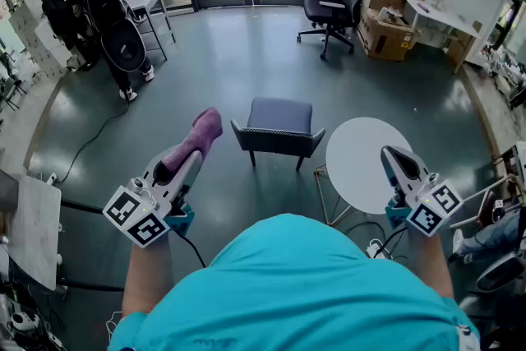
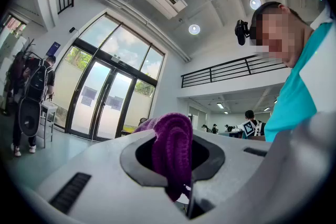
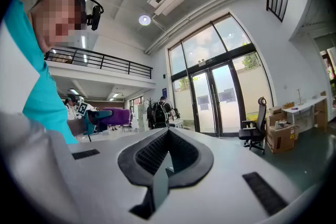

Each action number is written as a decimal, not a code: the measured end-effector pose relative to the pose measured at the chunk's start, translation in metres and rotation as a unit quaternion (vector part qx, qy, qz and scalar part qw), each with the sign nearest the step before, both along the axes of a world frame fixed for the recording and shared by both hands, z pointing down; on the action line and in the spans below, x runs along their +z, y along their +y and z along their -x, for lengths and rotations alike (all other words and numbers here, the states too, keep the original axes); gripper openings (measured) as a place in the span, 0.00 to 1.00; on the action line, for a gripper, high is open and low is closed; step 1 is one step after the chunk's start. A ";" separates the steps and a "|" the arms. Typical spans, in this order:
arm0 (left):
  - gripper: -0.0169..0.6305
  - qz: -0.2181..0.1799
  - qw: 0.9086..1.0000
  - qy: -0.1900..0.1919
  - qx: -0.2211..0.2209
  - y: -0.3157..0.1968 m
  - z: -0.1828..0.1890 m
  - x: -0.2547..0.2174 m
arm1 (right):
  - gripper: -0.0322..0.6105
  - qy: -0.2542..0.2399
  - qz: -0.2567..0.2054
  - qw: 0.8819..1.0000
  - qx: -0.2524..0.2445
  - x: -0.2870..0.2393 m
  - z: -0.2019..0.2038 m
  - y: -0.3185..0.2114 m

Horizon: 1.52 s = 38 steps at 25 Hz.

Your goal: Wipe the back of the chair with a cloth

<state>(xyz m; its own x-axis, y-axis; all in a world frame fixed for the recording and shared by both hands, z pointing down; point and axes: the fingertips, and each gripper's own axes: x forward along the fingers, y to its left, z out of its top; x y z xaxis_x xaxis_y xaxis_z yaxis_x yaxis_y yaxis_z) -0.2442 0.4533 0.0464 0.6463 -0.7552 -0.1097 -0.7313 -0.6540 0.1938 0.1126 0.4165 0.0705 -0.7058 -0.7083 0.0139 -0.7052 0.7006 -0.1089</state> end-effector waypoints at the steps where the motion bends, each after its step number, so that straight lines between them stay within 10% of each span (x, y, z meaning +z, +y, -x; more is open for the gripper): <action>1: 0.12 0.000 1.000 0.000 -0.001 0.000 -0.001 -0.001 | 0.03 0.001 -0.001 1.000 0.000 0.000 -0.001 -0.001; 17: 0.12 0.009 1.000 0.015 0.014 -0.018 -0.042 -0.002 | 0.04 -0.012 -0.016 1.000 -0.013 -0.007 -0.029 -0.004; 38: 0.12 0.061 0.997 0.014 0.033 -0.056 -0.208 0.007 | 0.04 0.000 0.005 0.997 -0.072 0.010 -0.141 -0.006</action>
